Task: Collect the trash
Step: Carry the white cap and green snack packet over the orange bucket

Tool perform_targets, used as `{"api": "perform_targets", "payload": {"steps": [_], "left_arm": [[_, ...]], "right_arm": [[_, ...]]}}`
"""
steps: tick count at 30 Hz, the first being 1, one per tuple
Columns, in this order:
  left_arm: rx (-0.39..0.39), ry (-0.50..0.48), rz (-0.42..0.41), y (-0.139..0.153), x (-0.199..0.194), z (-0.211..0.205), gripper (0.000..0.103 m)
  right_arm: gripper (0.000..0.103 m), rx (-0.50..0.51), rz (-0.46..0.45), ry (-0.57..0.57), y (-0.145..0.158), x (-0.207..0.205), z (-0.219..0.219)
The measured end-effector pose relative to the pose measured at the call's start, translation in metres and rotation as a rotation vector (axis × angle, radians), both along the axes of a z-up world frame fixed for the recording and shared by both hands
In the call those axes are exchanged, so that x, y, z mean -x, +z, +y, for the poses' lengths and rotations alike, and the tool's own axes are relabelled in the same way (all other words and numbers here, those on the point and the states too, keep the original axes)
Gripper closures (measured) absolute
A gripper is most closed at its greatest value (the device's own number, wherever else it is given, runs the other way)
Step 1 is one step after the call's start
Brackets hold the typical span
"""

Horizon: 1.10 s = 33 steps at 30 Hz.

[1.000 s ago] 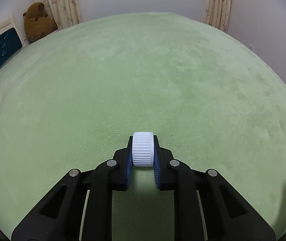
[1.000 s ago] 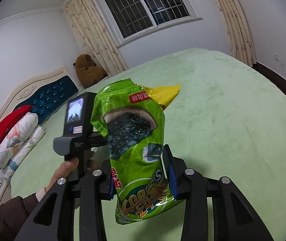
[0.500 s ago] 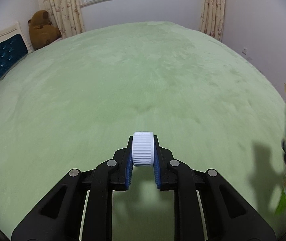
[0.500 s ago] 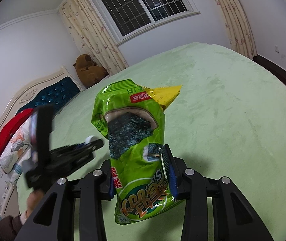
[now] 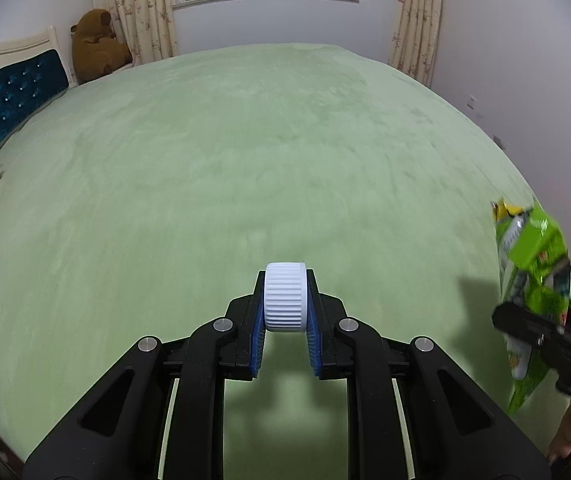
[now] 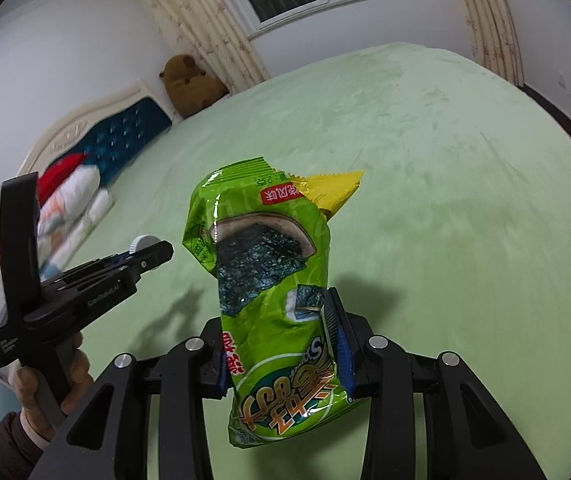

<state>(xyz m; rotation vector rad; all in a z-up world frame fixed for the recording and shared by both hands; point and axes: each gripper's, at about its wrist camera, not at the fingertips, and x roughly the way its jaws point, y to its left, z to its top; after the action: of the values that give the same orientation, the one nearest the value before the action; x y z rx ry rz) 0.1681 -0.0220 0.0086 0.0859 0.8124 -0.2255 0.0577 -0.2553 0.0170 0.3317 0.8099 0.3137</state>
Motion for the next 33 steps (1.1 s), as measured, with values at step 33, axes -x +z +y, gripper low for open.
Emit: {"api": "perform_targets", "payload": {"steps": [33], "left_arm": [[-0.094, -0.234, 0.164, -0.087, 0.243, 0.026, 0.086]], "right_arm": [[0.064, 0.129, 0.191, 0.246, -0.043, 0.232, 0.067]]}}
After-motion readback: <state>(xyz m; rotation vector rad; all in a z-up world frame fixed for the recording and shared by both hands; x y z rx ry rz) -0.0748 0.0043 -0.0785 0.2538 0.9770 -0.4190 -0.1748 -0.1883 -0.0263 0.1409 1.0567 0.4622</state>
